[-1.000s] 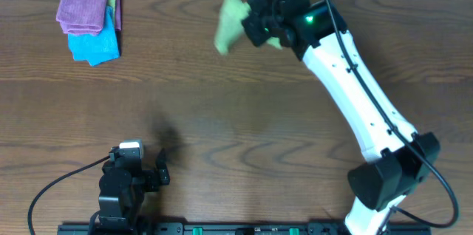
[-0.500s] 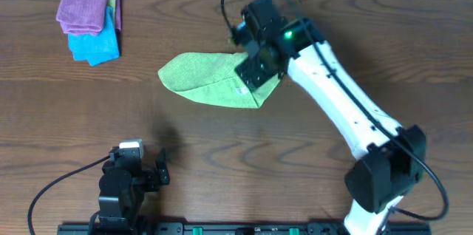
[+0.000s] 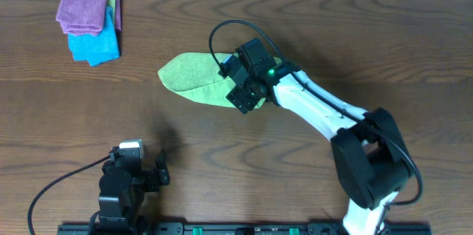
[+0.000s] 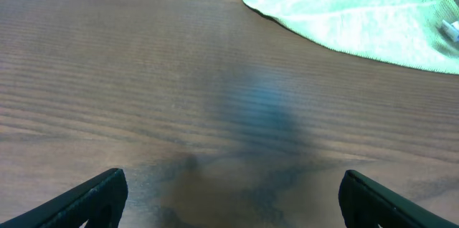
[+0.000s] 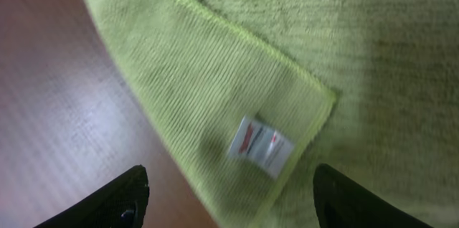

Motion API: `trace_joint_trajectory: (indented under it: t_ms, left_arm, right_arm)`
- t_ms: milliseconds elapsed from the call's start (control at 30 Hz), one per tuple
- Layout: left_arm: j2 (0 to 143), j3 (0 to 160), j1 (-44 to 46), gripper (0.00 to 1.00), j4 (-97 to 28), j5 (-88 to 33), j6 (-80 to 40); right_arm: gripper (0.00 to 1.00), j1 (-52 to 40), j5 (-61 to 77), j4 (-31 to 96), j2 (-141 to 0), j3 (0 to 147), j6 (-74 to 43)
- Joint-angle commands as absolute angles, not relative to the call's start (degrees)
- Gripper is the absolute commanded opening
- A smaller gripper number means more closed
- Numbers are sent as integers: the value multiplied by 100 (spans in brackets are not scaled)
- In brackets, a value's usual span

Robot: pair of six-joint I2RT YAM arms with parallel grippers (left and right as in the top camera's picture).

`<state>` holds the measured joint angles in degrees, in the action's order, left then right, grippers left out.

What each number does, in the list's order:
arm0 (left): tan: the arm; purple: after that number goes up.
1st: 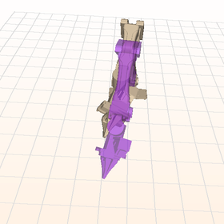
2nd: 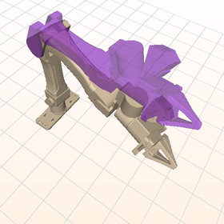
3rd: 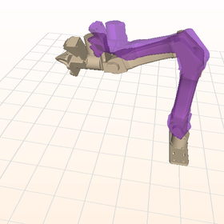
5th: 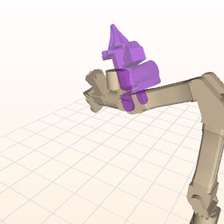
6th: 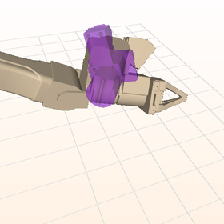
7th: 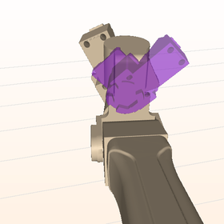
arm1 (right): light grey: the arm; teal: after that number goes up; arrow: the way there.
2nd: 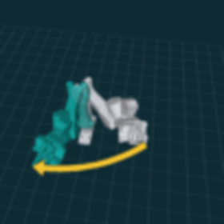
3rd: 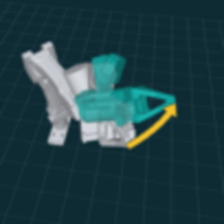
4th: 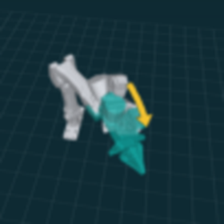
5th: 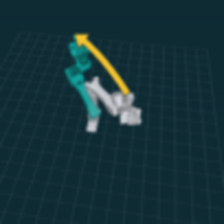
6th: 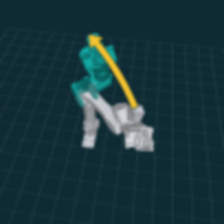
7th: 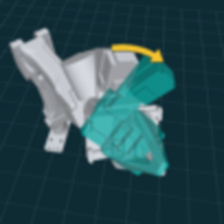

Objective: Fold the cloth

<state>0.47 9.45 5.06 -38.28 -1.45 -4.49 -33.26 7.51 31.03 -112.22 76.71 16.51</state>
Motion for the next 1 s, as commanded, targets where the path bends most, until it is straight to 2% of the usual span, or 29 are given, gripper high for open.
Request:
trace_joint_trajectory:
  t_ms: [0,167,200,233,267,300,367,700,967]
  left_arm:
    - [21,904,528,95,-3874,-106,-473]
    - [21,904,528,95,-3874,-106,-473]
    - [21,904,528,95,-3874,-106,-473]
    - [21,904,528,95,-3874,-106,-473]
    - [21,904,528,96,-3874,-106,-473]
    - [21,904,528,95,-3874,-106,-473]
    - [21,904,528,95,-3874,-106,-473]
    - [21,904,528,95,-3874,-106,-473]
    - [21,904,528,95,-3874,-106,-473]
  right_arm:
    - [72,-3339,760,2952,-11590,7618,1743]
    - [53,-3330,727,2862,-11780,7618,1743]
    - [44,-3328,707,2849,-11778,7620,1737]
    - [26,-3326,670,2871,-11775,7651,1680]
    - [15,-3326,631,2941,-11775,7708,1581]
    - [9,-3326,622,3065,-11775,7791,1461]
    - [3,-3332,624,3406,-11773,8044,1251]
    - [2,-3428,628,5498,-11762,9651,954]
    - [2,-3970,1190,6689,-11762,9933,860]
